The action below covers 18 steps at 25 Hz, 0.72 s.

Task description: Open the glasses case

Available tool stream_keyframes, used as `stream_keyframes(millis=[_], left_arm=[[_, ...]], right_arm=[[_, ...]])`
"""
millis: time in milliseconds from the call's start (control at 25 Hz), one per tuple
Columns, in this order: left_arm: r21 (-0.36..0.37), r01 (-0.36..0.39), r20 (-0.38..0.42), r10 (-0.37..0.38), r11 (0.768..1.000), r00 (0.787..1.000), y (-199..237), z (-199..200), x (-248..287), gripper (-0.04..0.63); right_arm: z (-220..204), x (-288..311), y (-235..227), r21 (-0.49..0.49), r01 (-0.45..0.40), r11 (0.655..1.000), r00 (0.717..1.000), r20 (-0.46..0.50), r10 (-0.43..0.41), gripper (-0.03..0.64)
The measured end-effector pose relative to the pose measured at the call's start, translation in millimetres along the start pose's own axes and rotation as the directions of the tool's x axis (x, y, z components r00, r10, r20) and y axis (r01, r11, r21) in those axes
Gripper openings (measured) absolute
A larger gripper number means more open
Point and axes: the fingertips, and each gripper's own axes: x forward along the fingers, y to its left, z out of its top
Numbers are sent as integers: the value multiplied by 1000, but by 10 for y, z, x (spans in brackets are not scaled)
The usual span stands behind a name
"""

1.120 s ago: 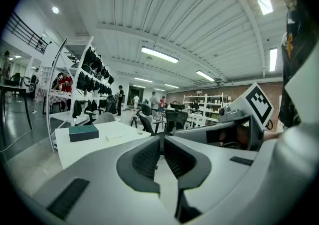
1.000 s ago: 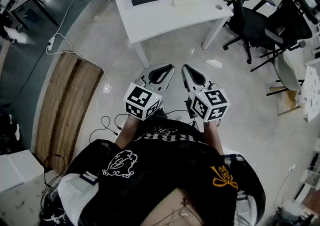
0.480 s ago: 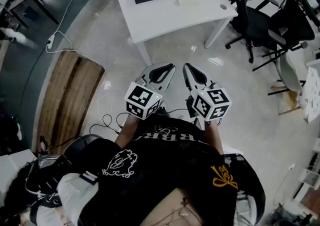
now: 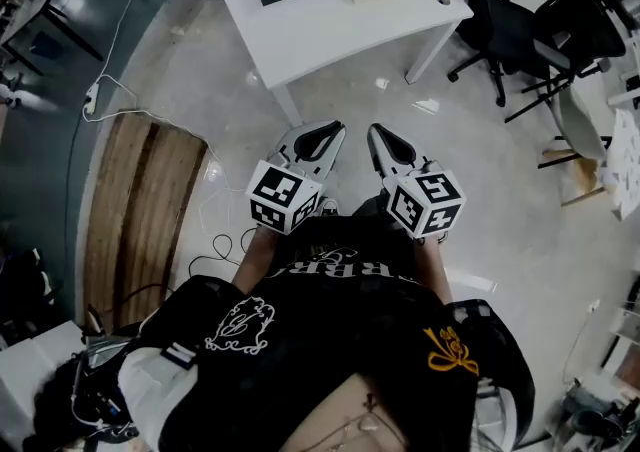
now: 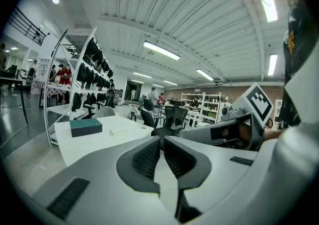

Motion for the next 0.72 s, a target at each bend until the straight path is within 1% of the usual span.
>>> stream_keyframes(millis=[160, 280, 400, 560, 720], left_arm=[[-11, 15, 1, -15, 1000, 1000, 52, 31, 124, 37], [-17, 13, -11, -13, 1000, 1000, 95, 6, 229, 37], [-26, 7, -17, -7, 1000, 1000, 160, 17, 374, 37], [-41, -38, -13, 38, 998, 999, 351, 117, 674, 37], [-49, -97, -3, 97, 994, 995, 488, 244, 1132, 37]], right_arm=[[80, 46, -120, -4, 20, 1000, 1000, -5, -20, 13], [124, 102, -228, 0, 26, 1000, 1000, 1, -26, 12], [146, 210, -392, 4, 22, 1000, 1000, -14, -22, 14], [284, 398, -672, -14, -5, 1000, 999, -32, 4, 12], [478, 571, -1125, -25, -46, 999, 998, -42, 45, 14]])
